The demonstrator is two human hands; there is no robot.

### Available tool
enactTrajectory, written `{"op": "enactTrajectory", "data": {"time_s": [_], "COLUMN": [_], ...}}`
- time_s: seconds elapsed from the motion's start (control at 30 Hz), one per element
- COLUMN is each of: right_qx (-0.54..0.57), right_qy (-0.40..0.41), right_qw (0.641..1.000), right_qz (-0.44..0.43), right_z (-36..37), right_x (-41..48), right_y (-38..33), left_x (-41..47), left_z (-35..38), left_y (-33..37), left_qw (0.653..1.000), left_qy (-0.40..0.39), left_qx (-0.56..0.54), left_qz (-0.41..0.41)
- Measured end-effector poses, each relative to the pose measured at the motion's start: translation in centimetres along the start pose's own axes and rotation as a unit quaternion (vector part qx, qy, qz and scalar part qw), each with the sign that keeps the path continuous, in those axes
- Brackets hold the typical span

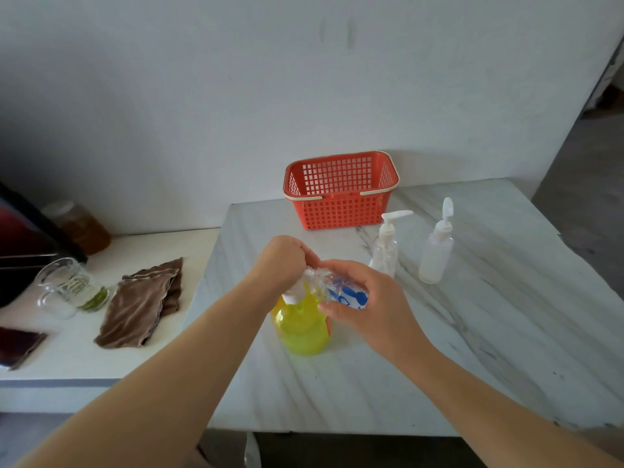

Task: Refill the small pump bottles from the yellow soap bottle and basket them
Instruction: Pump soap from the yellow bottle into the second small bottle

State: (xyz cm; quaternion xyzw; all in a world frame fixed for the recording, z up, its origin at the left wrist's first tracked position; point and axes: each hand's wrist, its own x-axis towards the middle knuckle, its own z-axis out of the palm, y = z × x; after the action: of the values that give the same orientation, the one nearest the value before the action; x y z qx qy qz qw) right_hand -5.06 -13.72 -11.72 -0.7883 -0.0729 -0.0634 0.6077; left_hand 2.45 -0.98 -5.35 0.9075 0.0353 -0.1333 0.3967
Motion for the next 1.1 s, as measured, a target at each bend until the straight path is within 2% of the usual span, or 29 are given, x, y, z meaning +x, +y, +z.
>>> {"op": "enactTrajectory", "data": {"time_s": [0.17,0.47,0.67,1.1], "right_qx": [0.001,-0.014,-0.020,-0.019], "right_qy": [0.005,0.001,-0.002,0.009], "right_qw": [1.000,1.000,1.000,1.000], "right_qz": [0.012,-0.001,-0.006,0.013], "right_z": [0.2,-0.1,0.1,0.2], "right_x": [-0.2,-0.1,-0.1,-0.2], "right_y": [0.5,-0.5,-0.7,0.3], "left_x": [0.1,-0.3,-0.7,0.2], "left_z": [0.7,-0.3,-0.7,0.7], "left_y": [-1.0,0.0,-0.2,-1.1], "left_qw": [0.999,0.996,0.989,0.996], "left_qy": [0.036,0.040,0.035,0.040], "left_qx": [-0.020,-0.071,-0.127,-0.059], "left_qz": [-0.016,-0.025,-0.074,-0.054]}}
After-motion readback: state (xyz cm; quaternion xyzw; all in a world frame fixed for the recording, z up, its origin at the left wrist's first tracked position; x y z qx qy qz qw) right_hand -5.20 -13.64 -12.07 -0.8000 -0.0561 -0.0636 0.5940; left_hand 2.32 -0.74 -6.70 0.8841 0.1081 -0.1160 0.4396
